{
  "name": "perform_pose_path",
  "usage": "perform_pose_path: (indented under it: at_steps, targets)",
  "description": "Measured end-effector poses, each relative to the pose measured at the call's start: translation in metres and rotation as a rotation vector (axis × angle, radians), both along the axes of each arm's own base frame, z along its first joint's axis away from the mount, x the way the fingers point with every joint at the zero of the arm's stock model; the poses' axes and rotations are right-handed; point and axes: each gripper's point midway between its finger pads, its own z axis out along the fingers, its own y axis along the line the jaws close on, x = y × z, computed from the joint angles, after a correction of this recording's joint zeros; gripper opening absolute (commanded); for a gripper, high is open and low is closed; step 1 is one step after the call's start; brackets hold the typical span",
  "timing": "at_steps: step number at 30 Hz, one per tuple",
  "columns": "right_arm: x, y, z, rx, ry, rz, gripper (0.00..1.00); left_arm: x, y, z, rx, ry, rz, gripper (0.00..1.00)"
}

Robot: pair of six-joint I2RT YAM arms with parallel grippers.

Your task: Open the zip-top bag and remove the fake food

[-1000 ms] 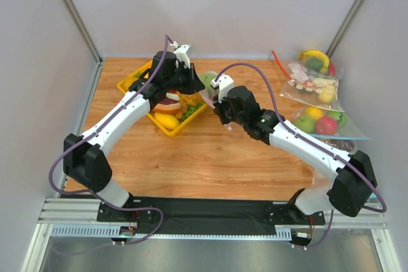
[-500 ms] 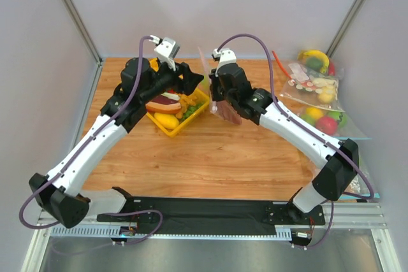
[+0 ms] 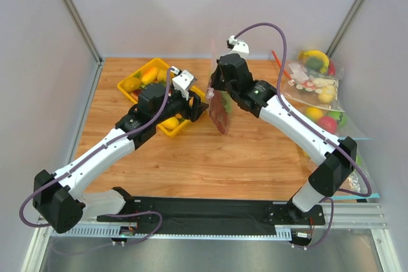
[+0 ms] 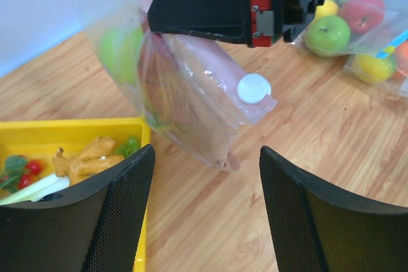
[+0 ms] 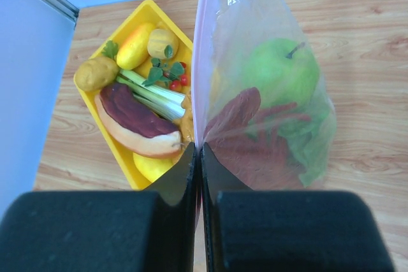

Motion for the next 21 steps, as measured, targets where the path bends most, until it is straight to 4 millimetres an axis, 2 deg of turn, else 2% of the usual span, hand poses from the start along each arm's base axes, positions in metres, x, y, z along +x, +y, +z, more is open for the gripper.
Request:
perform_pose_path:
  at_steps: [9, 12, 15, 17, 18, 19, 21]
  targets:
    - [-0.004, 0.003, 0.003, 0.098, 0.024, -0.023, 0.00, 0.001, -0.015, 0.018, -0.050, -0.082, -0.028, 0.75]
    - [-0.008, 0.003, 0.003, 0.119, 0.030, -0.022, 0.00, 0.006, -0.022, 0.012, -0.046, -0.080, -0.024, 0.75]
    - [-0.012, 0.001, 0.004, 0.139, 0.033, -0.019, 0.00, 0.012, -0.026, -0.003, -0.019, -0.056, -0.014, 0.74]
    - [-0.015, 0.000, 0.006, 0.151, 0.034, -0.014, 0.00, 0.016, -0.027, -0.011, -0.003, -0.044, -0.006, 0.65]
    - [-0.016, 0.001, 0.008, 0.162, 0.031, -0.008, 0.00, 0.017, -0.027, -0.014, 0.002, -0.040, -0.003, 0.58]
    - [-0.018, 0.002, 0.009, 0.170, 0.030, -0.002, 0.00, 0.018, -0.028, -0.016, 0.008, -0.038, -0.005, 0.43]
    - [-0.020, 0.002, 0.011, 0.185, 0.025, 0.008, 0.00, 0.018, -0.028, -0.018, 0.014, -0.040, -0.007, 0.31]
